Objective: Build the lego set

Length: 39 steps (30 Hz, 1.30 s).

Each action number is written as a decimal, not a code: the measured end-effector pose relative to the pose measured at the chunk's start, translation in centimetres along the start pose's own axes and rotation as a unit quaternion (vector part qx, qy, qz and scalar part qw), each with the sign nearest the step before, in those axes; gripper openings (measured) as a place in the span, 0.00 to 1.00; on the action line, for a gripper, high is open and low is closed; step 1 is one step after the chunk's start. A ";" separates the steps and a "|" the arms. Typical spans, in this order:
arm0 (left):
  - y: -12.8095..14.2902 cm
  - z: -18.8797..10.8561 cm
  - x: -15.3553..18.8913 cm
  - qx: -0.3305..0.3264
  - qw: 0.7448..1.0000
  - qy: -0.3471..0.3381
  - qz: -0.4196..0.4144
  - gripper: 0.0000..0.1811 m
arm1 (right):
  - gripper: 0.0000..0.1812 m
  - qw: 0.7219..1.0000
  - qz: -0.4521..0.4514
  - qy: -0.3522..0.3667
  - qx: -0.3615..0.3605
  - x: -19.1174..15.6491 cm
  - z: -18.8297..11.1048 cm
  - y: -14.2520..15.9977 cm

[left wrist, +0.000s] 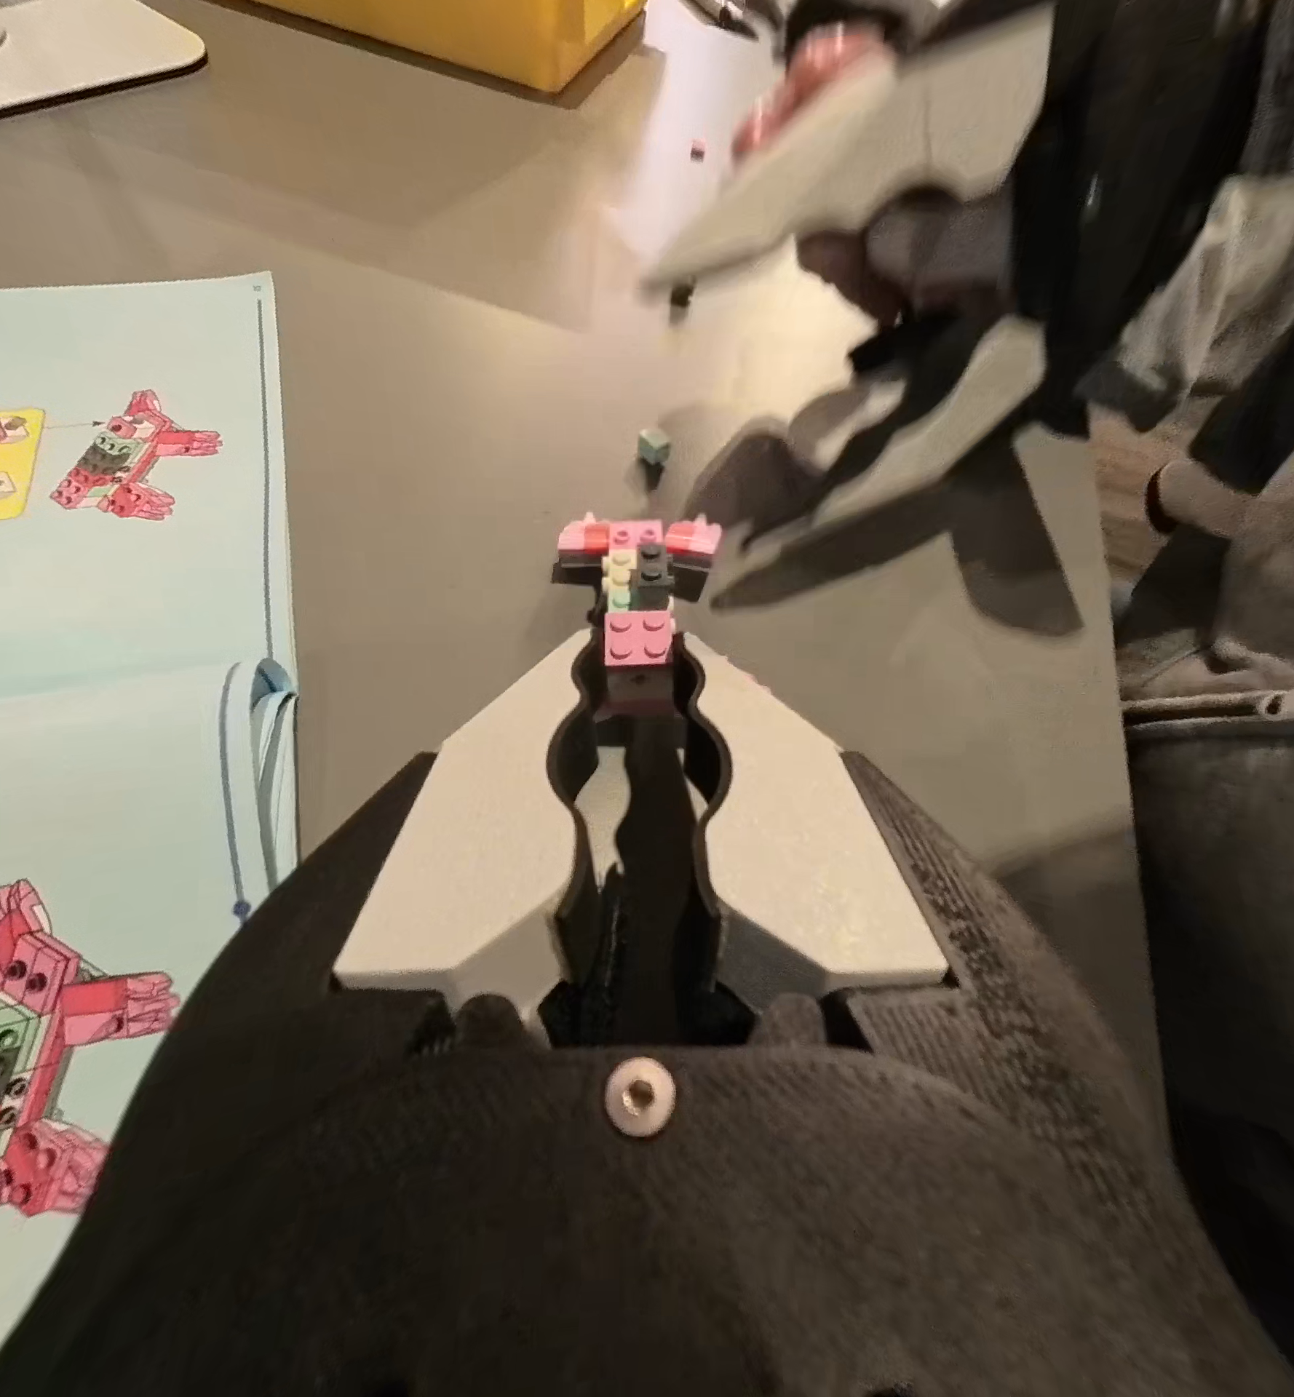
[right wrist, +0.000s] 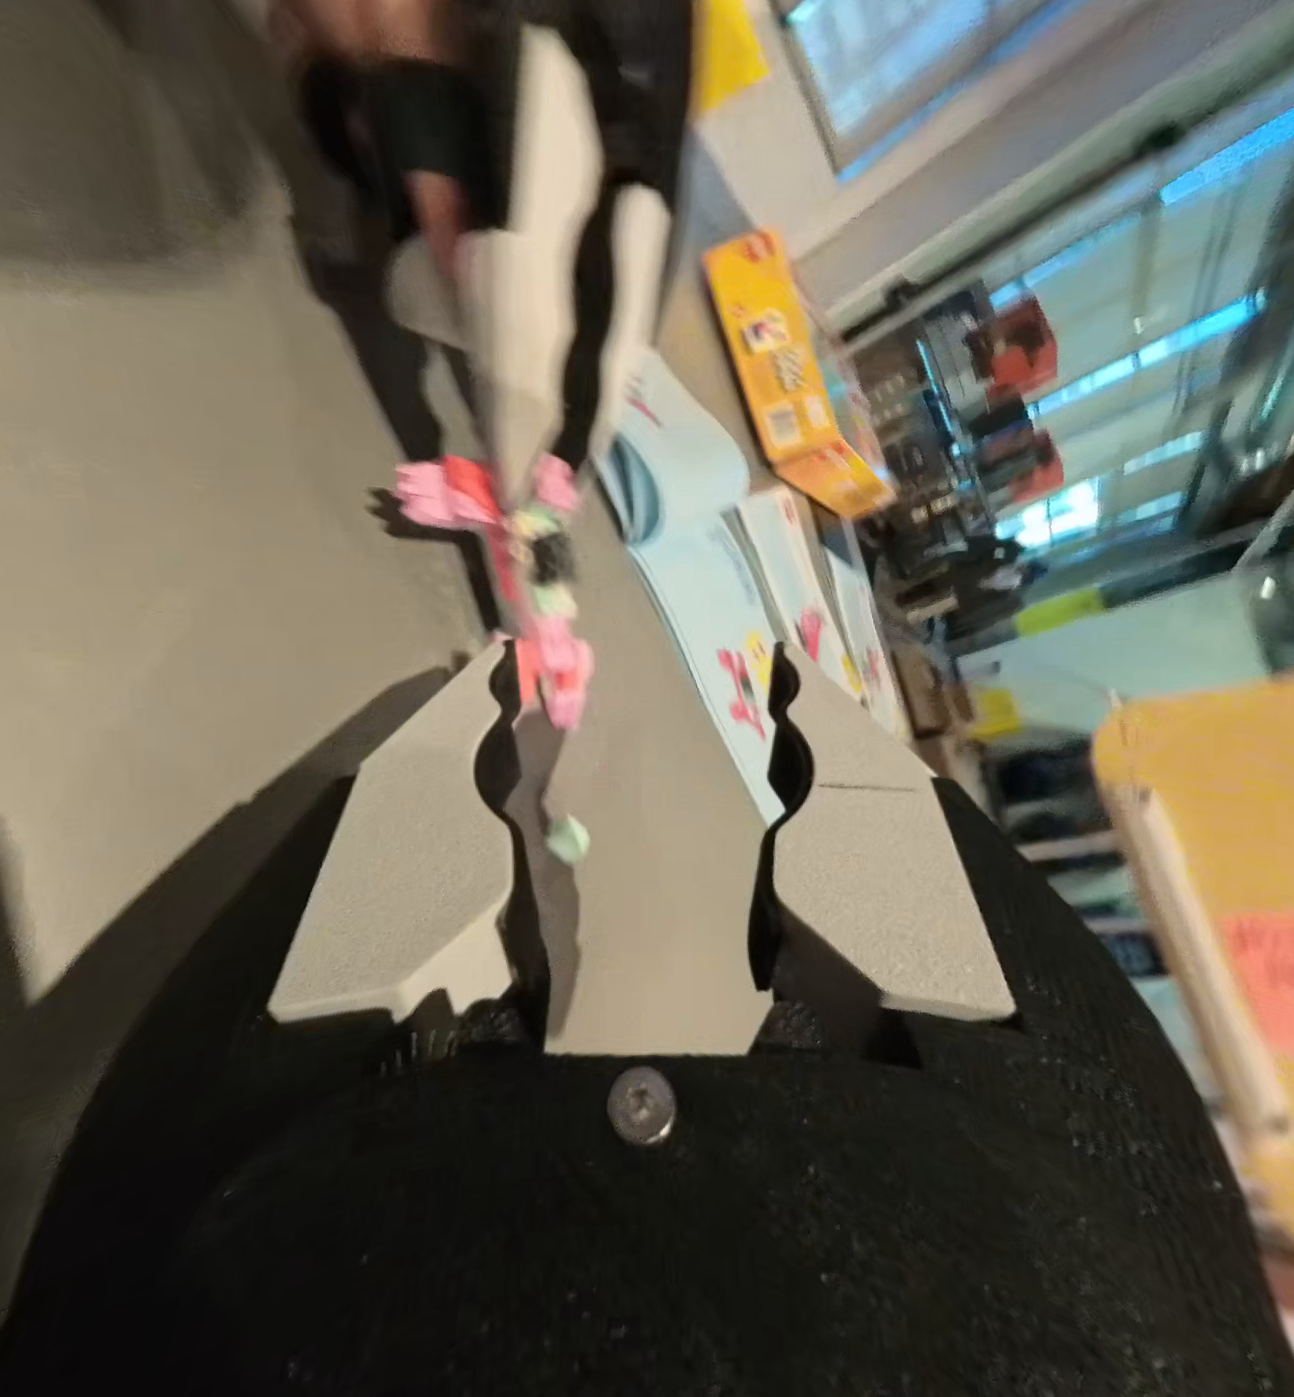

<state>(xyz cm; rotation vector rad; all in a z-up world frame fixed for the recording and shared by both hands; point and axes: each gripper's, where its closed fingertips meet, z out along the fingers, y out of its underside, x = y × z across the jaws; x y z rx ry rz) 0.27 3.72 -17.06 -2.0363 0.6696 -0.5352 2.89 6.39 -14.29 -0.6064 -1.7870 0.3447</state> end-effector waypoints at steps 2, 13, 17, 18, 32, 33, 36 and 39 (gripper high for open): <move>0.4 0.3 0.2 -0.017 0.999 -0.008 0.026 0.09 | 0.30 0.995 0.102 0.011 -0.018 2.0 -2.7 3.0; 1.1 0.9 0.1 -0.043 0.997 -0.024 0.056 0.09 | 0.21 0.842 0.493 0.050 -0.214 0.2 -8.7 13.7; 1.1 0.8 0.1 -0.043 0.997 -0.025 0.058 0.09 | 0.18 0.830 0.506 0.066 -0.227 0.1 -8.6 14.1; 1.1 0.8 0.1 -0.043 0.997 -0.025 0.058 0.09 | 0.18 0.829 0.505 0.064 -0.233 0.0 -8.5 14.2; 1.1 0.8 0.2 -0.044 0.997 -0.023 0.061 0.09 | 0.21 0.825 0.513 0.046 -0.233 0.3 -6.9 14.5; 1.1 0.8 0.2 -0.044 0.997 -0.023 0.062 0.09 | 0.20 0.822 0.513 0.056 -0.241 0.2 -7.1 14.6; 1.1 0.8 0.3 -0.044 0.997 -0.023 0.064 0.09 | 0.15 0.817 0.519 0.073 -0.240 0.5 -7.4 14.5; 1.1 0.8 0.3 -0.044 0.997 -0.022 0.063 0.09 | 0.11 0.813 0.523 0.064 -0.246 0.2 -7.2 14.6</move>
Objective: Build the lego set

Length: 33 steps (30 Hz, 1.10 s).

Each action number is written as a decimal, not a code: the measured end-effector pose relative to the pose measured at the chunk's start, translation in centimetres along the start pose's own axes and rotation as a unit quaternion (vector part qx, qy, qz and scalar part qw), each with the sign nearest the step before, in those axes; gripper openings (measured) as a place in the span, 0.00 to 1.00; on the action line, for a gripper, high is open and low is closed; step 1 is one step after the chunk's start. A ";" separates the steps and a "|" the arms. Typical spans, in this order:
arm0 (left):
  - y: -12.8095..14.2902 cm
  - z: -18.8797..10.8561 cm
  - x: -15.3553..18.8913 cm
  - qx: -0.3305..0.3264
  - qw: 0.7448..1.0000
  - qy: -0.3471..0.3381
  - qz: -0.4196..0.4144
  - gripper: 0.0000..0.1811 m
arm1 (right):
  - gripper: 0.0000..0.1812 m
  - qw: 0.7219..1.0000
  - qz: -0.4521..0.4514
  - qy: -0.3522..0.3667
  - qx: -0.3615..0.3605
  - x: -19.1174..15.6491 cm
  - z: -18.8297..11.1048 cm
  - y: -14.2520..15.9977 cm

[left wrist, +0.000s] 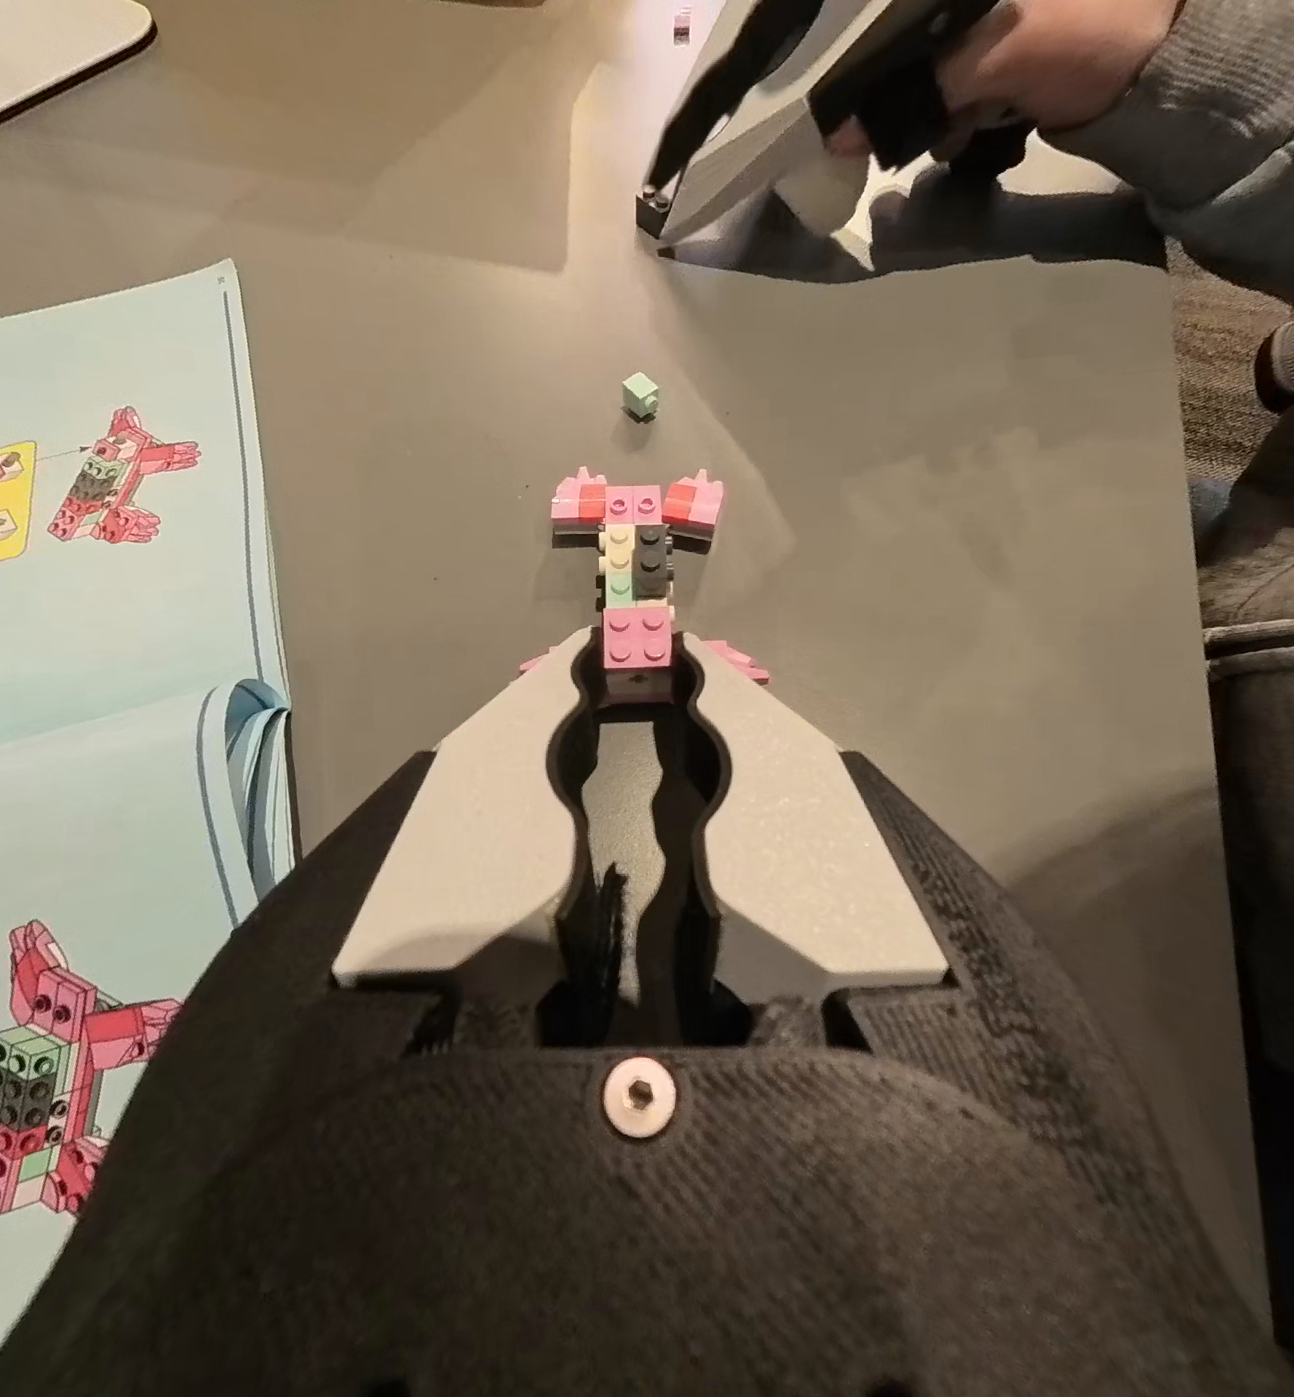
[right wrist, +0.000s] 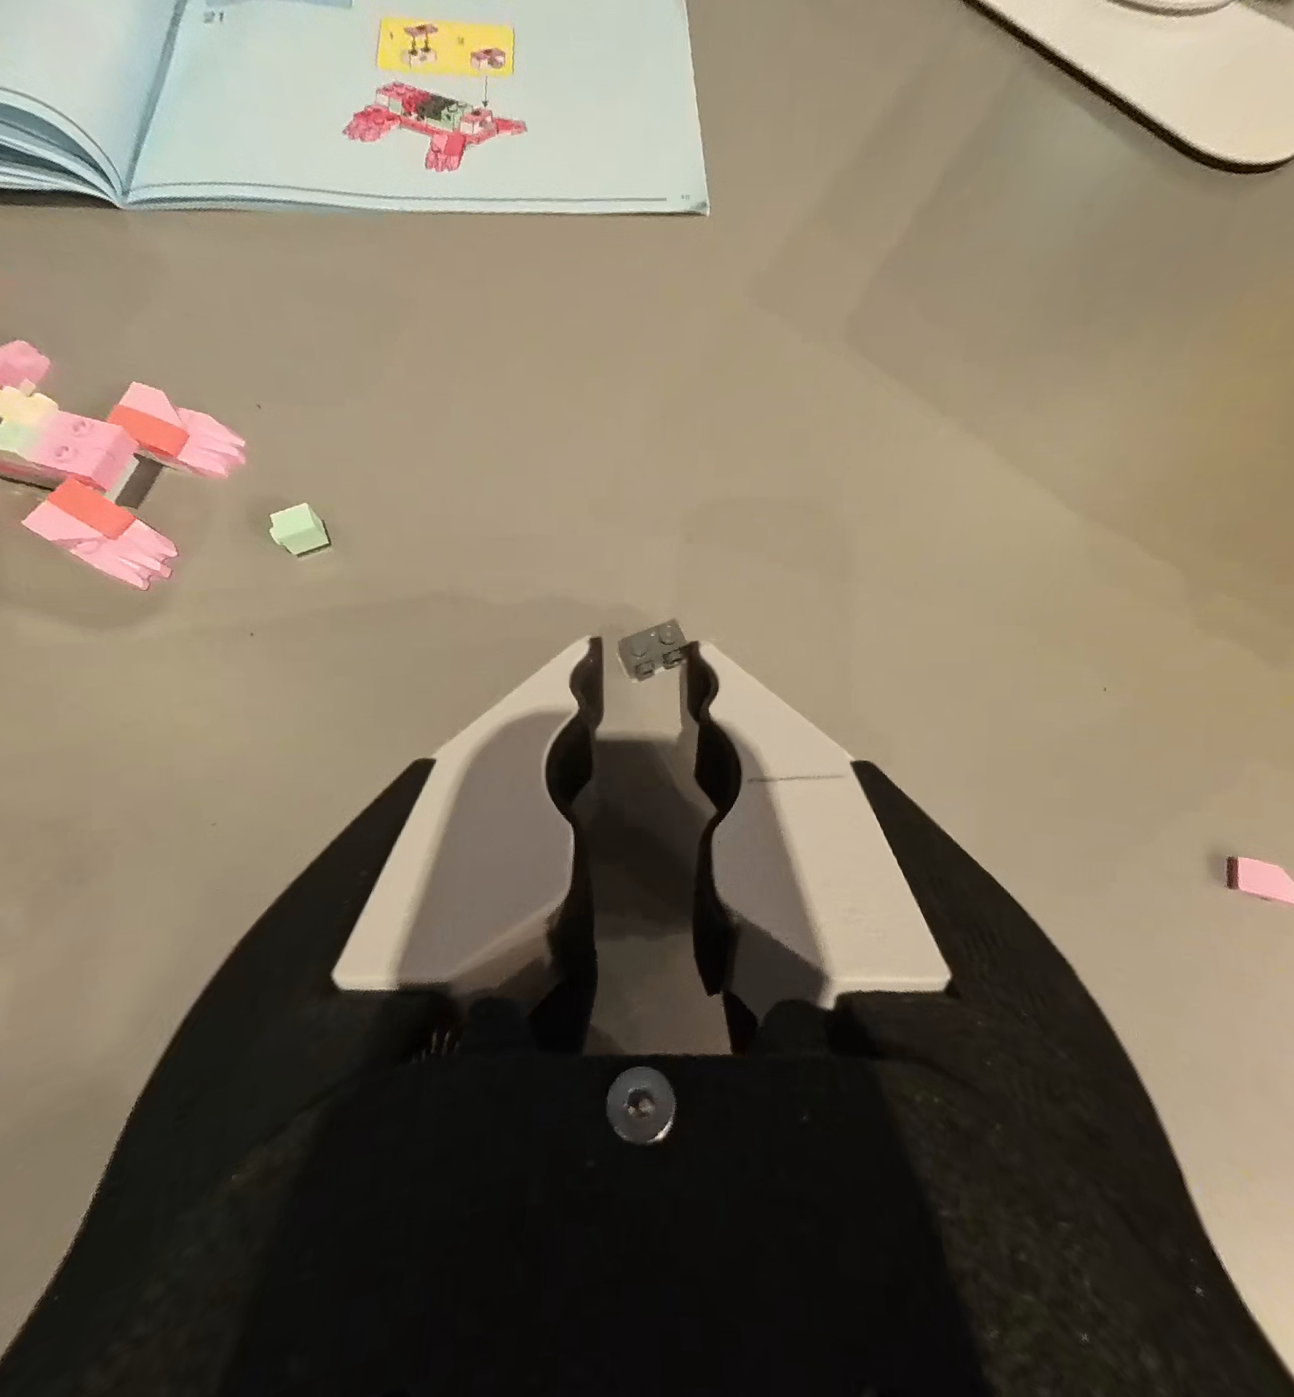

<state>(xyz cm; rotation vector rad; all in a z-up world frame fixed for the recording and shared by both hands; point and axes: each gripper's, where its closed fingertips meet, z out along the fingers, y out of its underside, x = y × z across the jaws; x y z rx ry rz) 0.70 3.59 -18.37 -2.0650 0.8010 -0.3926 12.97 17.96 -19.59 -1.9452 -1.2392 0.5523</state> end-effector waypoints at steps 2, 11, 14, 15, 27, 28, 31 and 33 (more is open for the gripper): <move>0.0 0.0 0.0 0.000 1.000 0.000 0.000 0.09 | 0.09 1.000 -0.005 -0.003 -0.006 -0.1 0.2 0.0; 0.0 0.0 0.0 0.000 1.000 0.003 0.000 0.09 | 0.09 0.977 -0.113 -0.177 -0.018 -3.8 0.2 -0.1; 0.0 0.0 0.1 0.000 1.000 0.004 0.001 0.09 | 0.15 0.979 -0.104 -0.172 -0.025 -3.7 0.1 -0.6; 0.0 0.0 0.1 0.000 1.000 0.005 0.001 0.09 | 0.15 0.981 -0.100 -0.165 -0.021 -3.7 0.0 -0.8; 0.0 0.1 0.1 0.000 1.000 0.005 0.005 0.09 | 0.10 0.987 -0.111 -0.108 -0.034 -2.4 -0.8 -0.4; 0.0 0.1 0.1 0.000 1.000 0.005 0.004 0.09 | 0.10 0.987 -0.109 -0.115 -0.033 -2.7 -0.7 -0.5; 0.0 0.1 0.2 0.000 1.000 0.007 0.005 0.09 | 0.10 0.986 -0.099 -0.126 -0.044 -2.9 -0.1 -0.3; 0.0 0.1 0.2 0.000 1.000 0.008 0.005 0.09 | 0.05 0.985 -0.096 -0.133 -0.053 -3.0 0.2 -0.1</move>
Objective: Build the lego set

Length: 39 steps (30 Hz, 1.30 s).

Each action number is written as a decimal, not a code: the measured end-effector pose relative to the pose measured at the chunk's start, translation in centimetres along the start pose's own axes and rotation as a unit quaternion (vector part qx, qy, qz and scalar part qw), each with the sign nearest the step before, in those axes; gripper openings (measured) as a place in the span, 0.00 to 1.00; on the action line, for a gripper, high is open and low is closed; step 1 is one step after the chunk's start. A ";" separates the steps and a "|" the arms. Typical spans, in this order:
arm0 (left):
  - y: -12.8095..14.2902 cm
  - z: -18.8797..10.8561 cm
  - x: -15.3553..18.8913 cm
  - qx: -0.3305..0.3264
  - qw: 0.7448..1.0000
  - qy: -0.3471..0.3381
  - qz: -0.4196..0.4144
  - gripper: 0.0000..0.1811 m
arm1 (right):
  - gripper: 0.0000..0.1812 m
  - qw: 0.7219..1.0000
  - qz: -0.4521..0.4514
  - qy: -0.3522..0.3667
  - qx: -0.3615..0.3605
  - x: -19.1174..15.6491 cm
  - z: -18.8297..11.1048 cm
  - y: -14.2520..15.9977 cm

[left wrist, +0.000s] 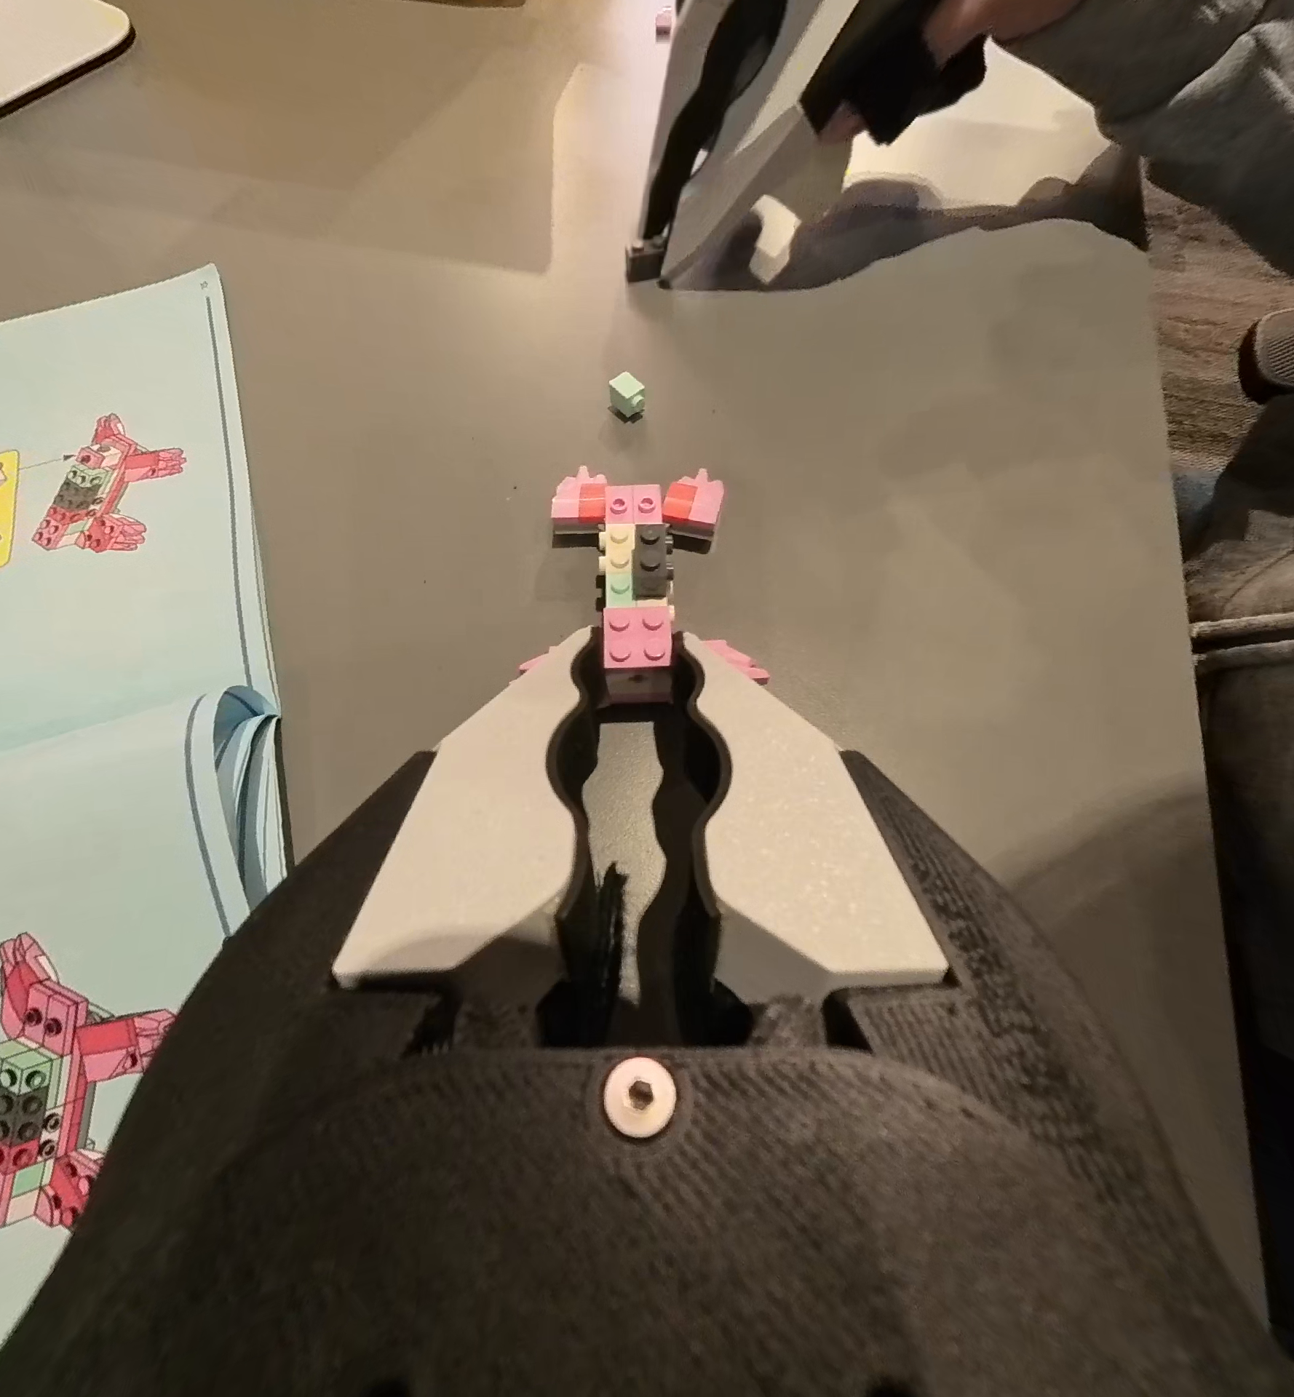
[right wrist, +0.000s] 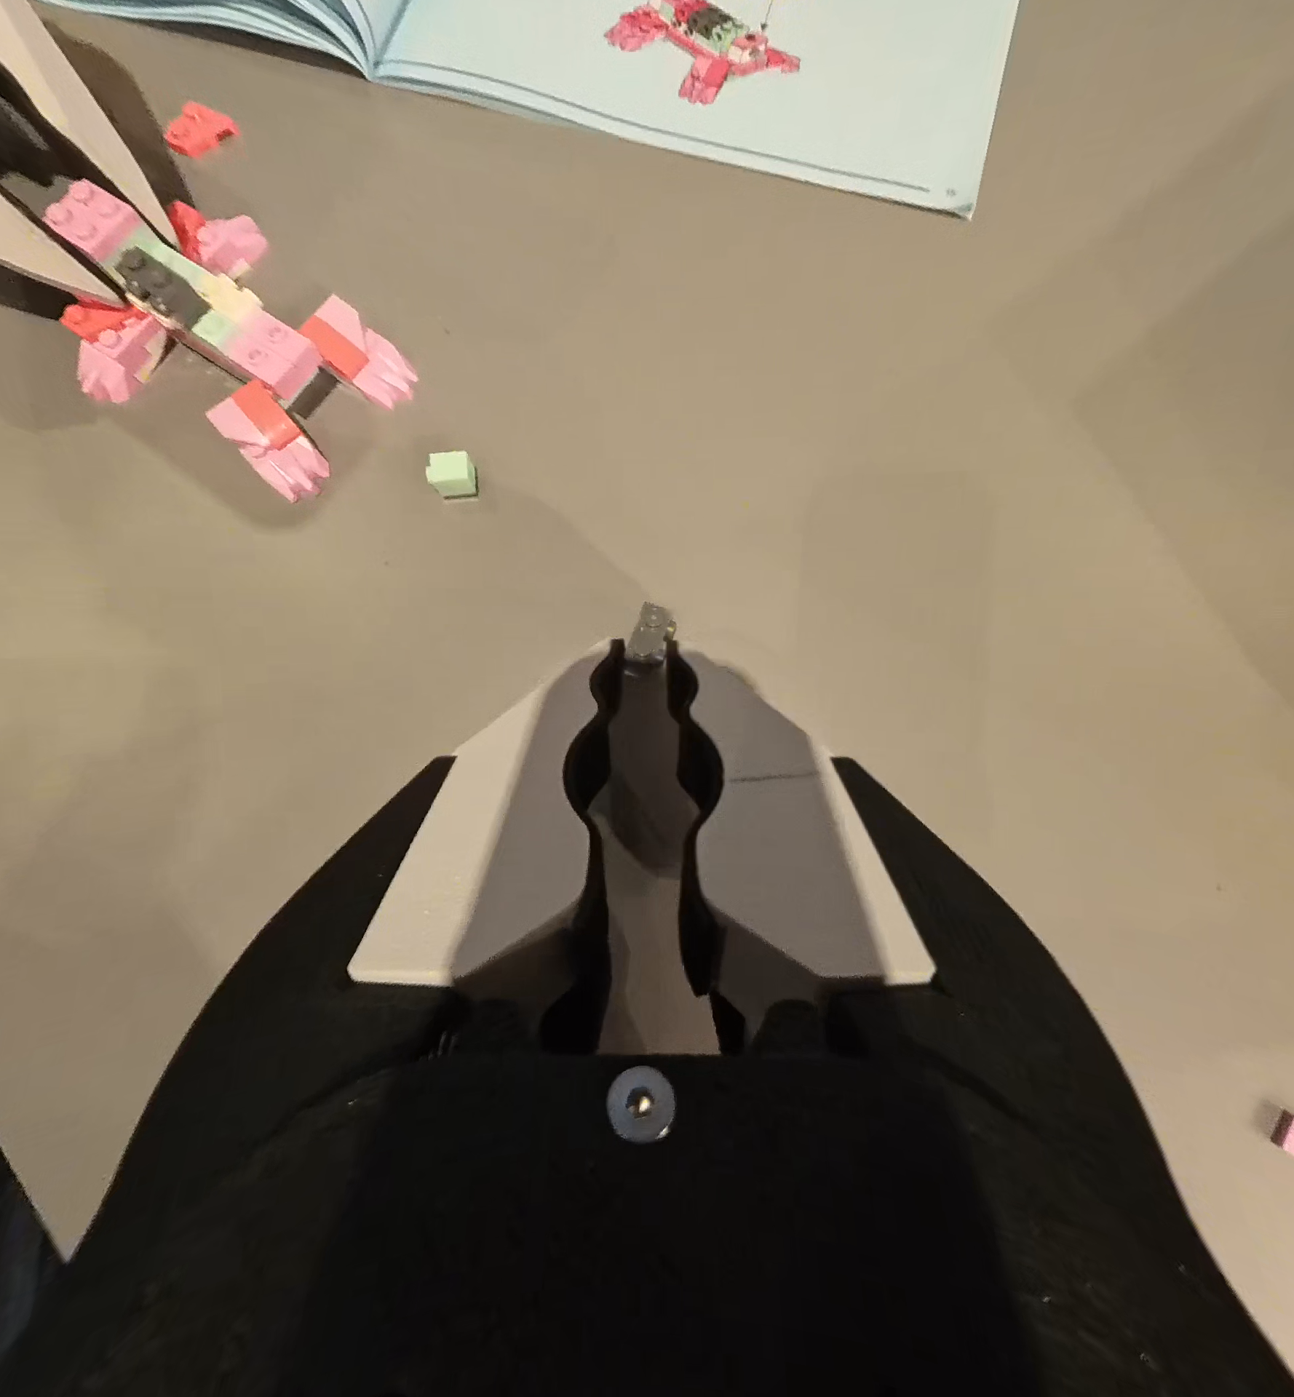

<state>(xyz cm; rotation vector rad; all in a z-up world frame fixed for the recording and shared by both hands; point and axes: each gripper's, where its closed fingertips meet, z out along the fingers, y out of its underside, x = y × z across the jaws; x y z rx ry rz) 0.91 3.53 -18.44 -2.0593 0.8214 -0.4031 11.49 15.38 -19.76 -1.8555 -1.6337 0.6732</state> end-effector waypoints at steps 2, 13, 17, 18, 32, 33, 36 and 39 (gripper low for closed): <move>0.0 0.0 0.1 0.000 1.000 0.002 0.002 0.09 | 0.05 1.000 -0.011 -0.026 0.014 -0.9 0.1 -1.0; -0.5 -0.1 1.8 0.020 0.995 0.022 0.093 0.09 | 0.05 0.916 -0.267 -0.295 0.049 -12.4 1.4 -7.9; -0.6 -0.1 2.1 0.023 0.994 0.021 0.109 0.09 | 0.05 0.891 -0.294 -0.346 0.001 -13.3 2.1 -7.2; -0.6 -0.1 2.1 0.022 0.993 0.022 0.110 0.09 | 0.05 0.886 -0.296 -0.357 -0.008 -13.5 2.2 -7.1; -0.7 -0.1 2.3 0.025 0.992 0.022 0.123 0.09 | 0.05 0.852 -0.313 -0.411 -0.086 -13.5 2.1 -6.7; -0.7 -0.1 2.3 0.024 0.992 0.022 0.123 0.09 | 0.05 0.853 -0.315 -0.407 -0.089 -13.4 2.1 -6.8; -0.7 -0.1 2.4 0.025 0.992 0.022 0.123 0.09 | 0.05 0.854 -0.321 -0.396 -0.109 -12.8 2.5 -6.5; -0.7 -0.1 2.4 0.025 0.992 0.024 0.124 0.09 | 0.05 0.851 -0.315 -0.403 -0.121 -12.9 2.5 -6.2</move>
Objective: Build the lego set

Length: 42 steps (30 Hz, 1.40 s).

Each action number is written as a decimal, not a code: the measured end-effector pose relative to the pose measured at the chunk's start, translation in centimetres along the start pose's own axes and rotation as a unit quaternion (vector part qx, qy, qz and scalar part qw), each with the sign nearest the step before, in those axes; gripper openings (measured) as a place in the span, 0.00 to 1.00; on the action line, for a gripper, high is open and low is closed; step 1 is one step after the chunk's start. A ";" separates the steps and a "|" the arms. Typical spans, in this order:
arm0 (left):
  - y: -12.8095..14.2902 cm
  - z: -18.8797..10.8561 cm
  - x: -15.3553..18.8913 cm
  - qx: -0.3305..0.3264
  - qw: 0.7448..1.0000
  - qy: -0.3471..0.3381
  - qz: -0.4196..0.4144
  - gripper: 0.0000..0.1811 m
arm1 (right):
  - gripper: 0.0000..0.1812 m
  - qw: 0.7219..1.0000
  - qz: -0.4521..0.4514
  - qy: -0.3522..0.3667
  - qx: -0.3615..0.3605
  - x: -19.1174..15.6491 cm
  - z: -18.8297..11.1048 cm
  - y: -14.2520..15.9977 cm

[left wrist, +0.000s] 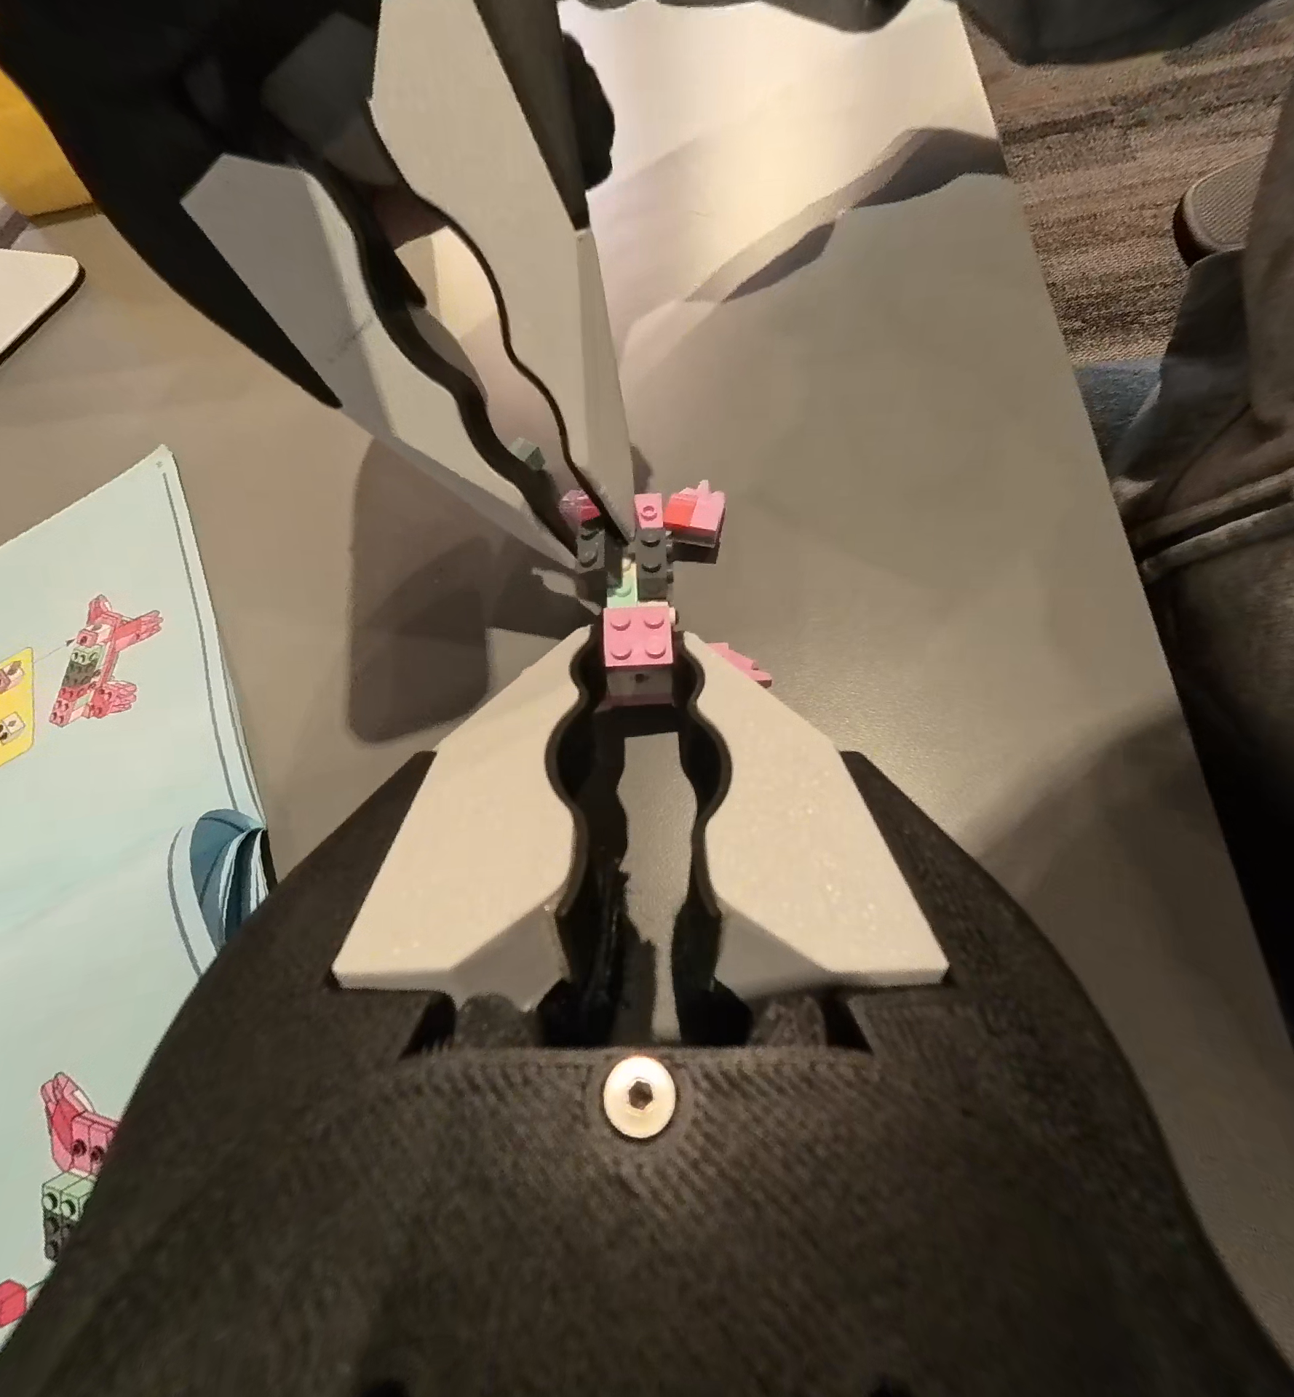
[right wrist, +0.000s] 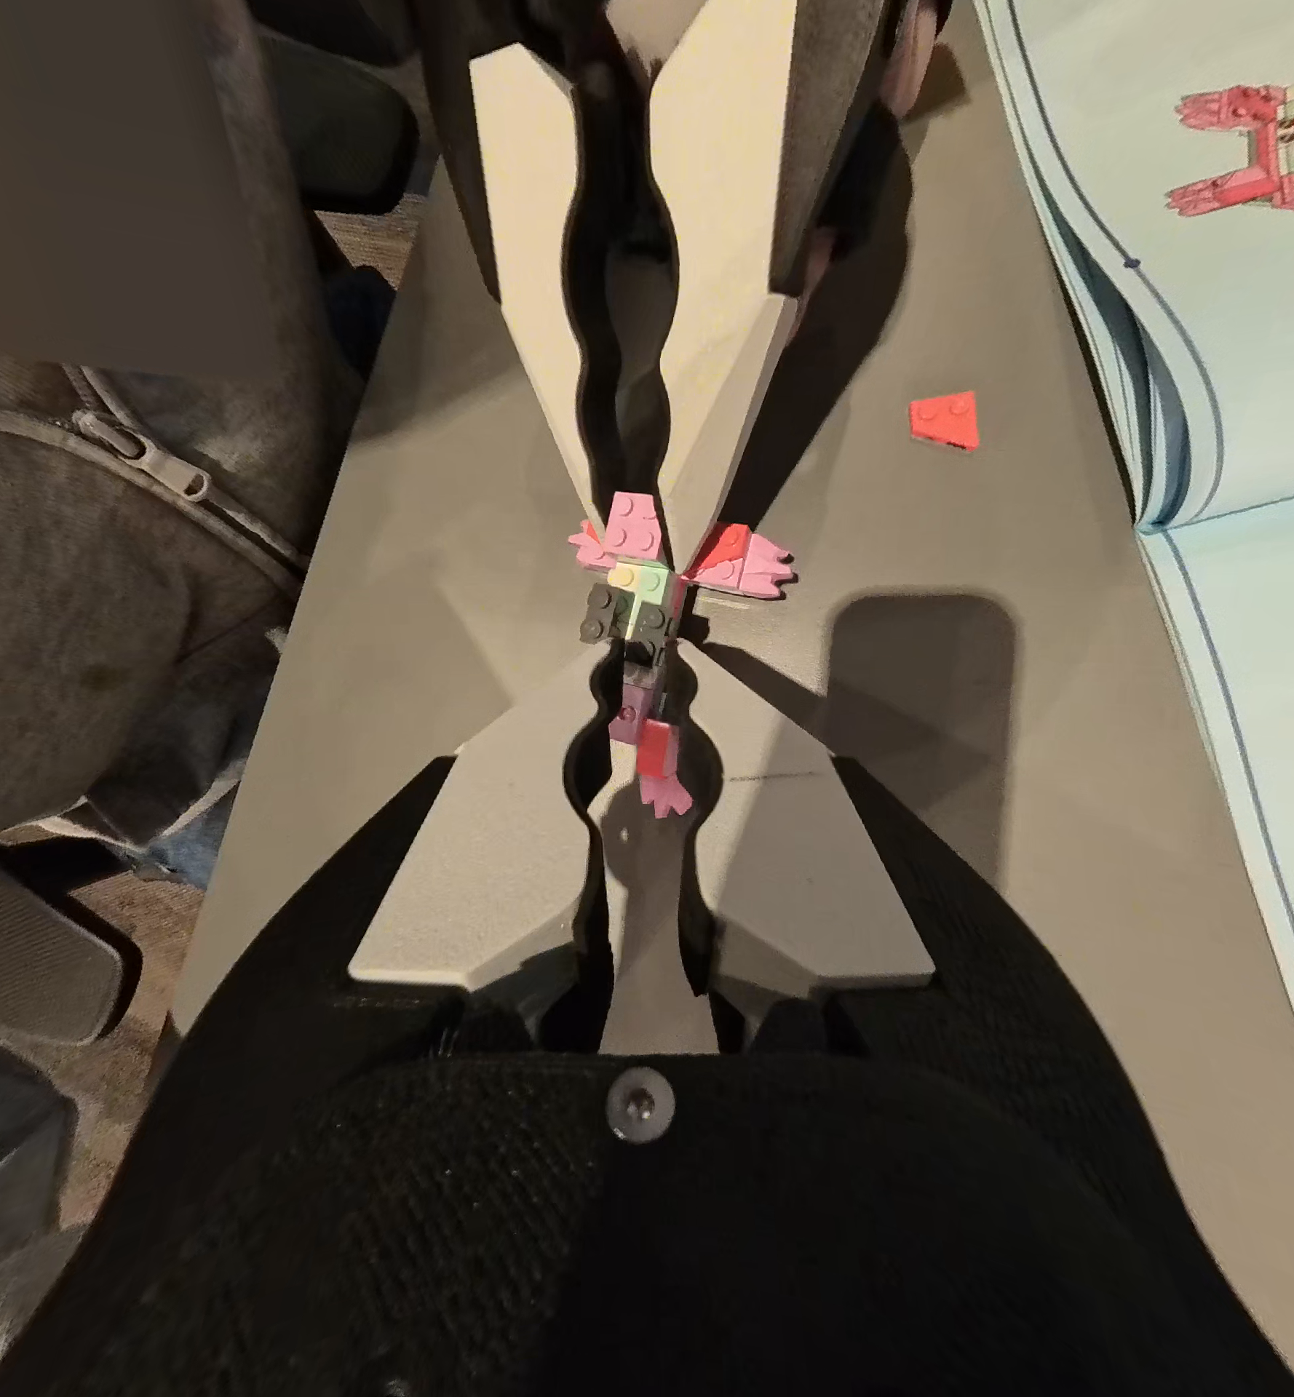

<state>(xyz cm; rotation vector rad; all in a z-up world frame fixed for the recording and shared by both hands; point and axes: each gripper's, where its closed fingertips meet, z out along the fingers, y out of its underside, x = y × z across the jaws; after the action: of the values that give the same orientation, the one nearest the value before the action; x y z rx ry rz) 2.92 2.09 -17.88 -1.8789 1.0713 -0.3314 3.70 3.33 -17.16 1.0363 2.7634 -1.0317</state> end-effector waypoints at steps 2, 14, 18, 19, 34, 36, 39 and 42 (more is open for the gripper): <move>0.0 0.0 0.0 0.000 1.000 0.000 0.000 0.09 | 0.05 1.000 0.002 -0.003 -0.004 0.0 0.0 0.0; 0.1 0.0 0.1 -0.002 1.000 0.001 0.000 0.09 | 0.06 0.999 0.024 -0.022 -0.001 -0.3 -0.1 -0.4; 0.1 0.0 0.0 -0.003 1.000 0.001 -0.002 0.09 | 0.09 0.999 0.027 -0.024 -0.010 -0.6 0.1 -0.4; 0.1 0.0 0.0 -0.003 1.000 0.001 -0.002 0.09 | 0.09 0.999 0.026 -0.022 -0.014 -0.6 0.3 -0.3; 0.1 0.0 -0.2 -0.003 1.000 -0.006 -0.013 0.09 | 0.28 0.991 -0.011 0.131 0.032 -0.2 -0.2 -0.9; 0.1 -0.1 -0.7 -0.003 1.000 -0.015 -0.025 0.09 | 0.33 0.978 -0.048 0.201 0.042 0.0 -0.4 -1.2; 0.2 -0.2 -1.3 -0.001 0.999 -0.029 -0.040 0.09 | 0.39 0.933 -0.128 0.332 0.050 0.8 -0.7 -1.8; 0.1 -0.5 -2.0 0.008 0.997 -0.043 -0.061 0.09 | 0.40 0.859 -0.206 0.468 0.000 2.0 -1.0 -1.6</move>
<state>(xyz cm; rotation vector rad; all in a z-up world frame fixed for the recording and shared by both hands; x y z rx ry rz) 1.42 3.34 -17.28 -1.9315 0.8964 -0.3239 1.40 4.16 -15.95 1.2091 3.9040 -0.6089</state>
